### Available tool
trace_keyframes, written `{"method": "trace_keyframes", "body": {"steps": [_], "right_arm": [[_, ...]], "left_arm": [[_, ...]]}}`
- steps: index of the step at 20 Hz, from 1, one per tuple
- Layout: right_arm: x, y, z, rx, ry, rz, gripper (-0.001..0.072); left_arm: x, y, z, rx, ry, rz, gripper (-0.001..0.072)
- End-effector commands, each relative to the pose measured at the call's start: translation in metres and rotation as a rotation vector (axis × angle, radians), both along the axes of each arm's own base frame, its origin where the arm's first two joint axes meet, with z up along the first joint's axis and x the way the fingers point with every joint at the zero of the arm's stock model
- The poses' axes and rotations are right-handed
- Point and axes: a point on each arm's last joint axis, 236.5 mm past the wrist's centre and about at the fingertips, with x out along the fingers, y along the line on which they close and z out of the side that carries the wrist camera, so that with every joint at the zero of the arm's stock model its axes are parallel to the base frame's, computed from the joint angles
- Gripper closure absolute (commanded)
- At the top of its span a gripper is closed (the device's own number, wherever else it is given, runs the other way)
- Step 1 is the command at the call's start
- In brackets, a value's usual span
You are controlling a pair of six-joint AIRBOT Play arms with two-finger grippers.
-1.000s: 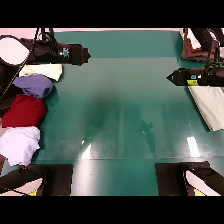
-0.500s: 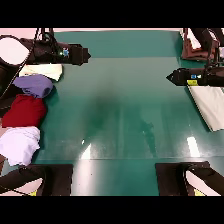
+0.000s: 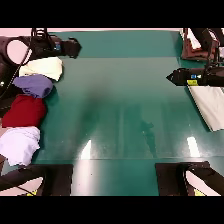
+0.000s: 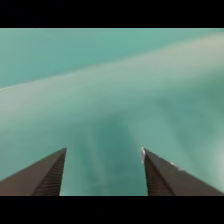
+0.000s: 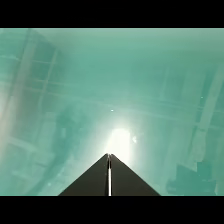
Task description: Fold the shirts.
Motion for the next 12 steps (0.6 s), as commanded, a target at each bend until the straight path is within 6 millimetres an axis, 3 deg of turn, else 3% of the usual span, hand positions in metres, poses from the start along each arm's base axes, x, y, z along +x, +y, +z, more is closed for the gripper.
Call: {"method": "trace_keyframes", "body": {"steps": [1, 4, 7, 9, 12], "right_arm": [[0.000, 0.000, 0.000, 0.001, 0.001, 0.001, 0.0688], [0.000, 0.000, 0.000, 0.000, 0.002, 0.001, 0.0688], [0.000, 0.000, 0.000, 0.000, 0.002, 0.001, 0.0688], [0.000, 0.000, 0.000, 0.000, 0.002, 0.001, 0.0688], [-0.001, 0.001, 0.000, 0.001, 0.003, 0.002, 0.0688]], "left_arm": [[0.046, 0.093, -0.050, 0.103, 0.060, 0.211, 0.0138], [0.077, 0.160, -0.126, 0.121, 0.179, 0.328, 0.0138], [0.095, 0.205, -0.195, 0.125, 0.259, 0.397, 0.0138], [0.106, 0.228, -0.222, 0.118, 0.254, 0.430, 0.0138], [0.118, 0.247, -0.241, 0.111, 0.223, 0.453, 0.0138]]}}
